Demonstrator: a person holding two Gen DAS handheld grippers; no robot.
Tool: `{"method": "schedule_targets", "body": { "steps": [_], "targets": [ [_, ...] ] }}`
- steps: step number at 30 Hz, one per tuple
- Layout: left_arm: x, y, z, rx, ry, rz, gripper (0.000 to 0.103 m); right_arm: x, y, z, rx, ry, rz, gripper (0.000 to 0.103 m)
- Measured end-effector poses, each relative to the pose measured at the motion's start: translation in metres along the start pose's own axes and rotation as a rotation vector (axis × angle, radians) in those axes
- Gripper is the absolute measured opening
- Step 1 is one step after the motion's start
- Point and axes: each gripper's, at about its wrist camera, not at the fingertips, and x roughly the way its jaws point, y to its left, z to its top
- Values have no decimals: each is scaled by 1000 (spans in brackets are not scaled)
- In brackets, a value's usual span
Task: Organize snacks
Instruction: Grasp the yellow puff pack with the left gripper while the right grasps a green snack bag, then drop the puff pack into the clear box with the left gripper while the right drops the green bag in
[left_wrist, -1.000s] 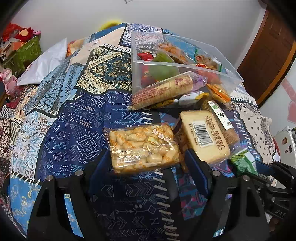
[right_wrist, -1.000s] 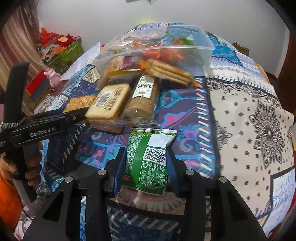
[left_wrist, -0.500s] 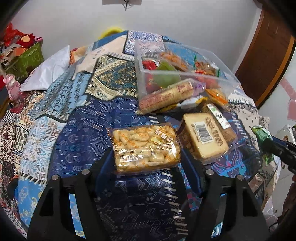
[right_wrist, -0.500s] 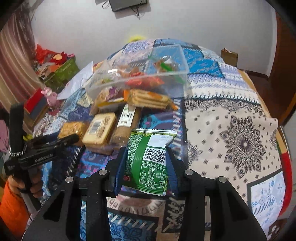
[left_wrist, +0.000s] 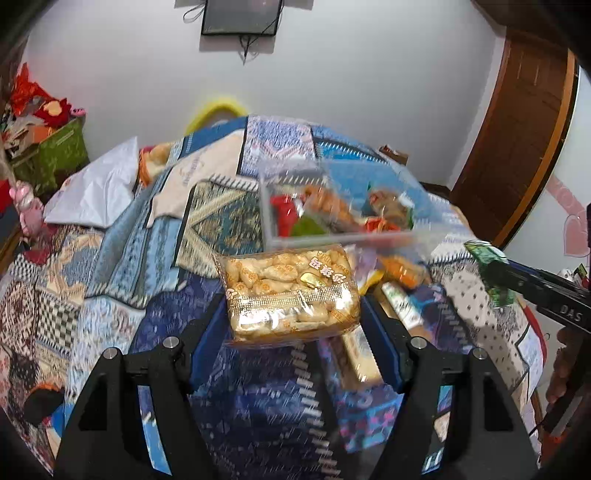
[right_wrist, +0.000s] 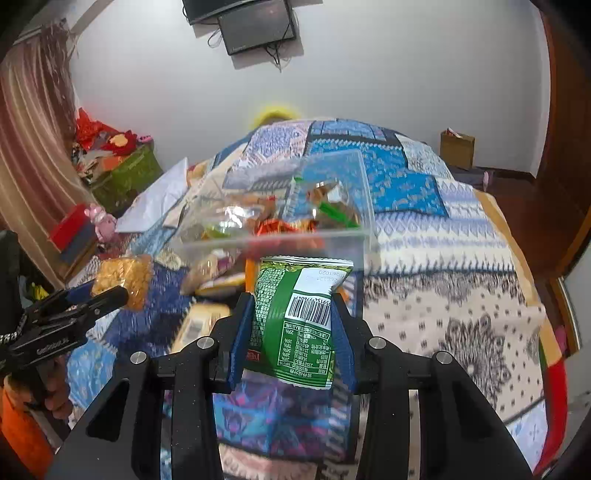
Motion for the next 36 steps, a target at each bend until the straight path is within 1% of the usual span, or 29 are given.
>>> {"method": "schedule_targets", "body": {
  "steps": [9,16,20,25,28,32,36],
  "targets": [
    [14,-13,37,23,-51,-15,71,18,1,32,-5,-42,11,37],
    [36,-20,67,29,-73,-18,71,40,0,59,2,-67,24,37],
    [55,-20,83,24,-72,-16,71,56,2,72,-7,-69,29,37],
    [83,-16,98,9,-69,2,71,81,6,88,-21,-50,42,37],
    [101,-11,103,-18,-40,-2,71,98,7,93,-28,-26,55,37],
    [125,-6,109,-30,-8,12,71,123,11,94,-52,20,58,37],
    [143,-6,116,-27,1,25,71,143,13,93,-82,59,40,37]
  ]
}}
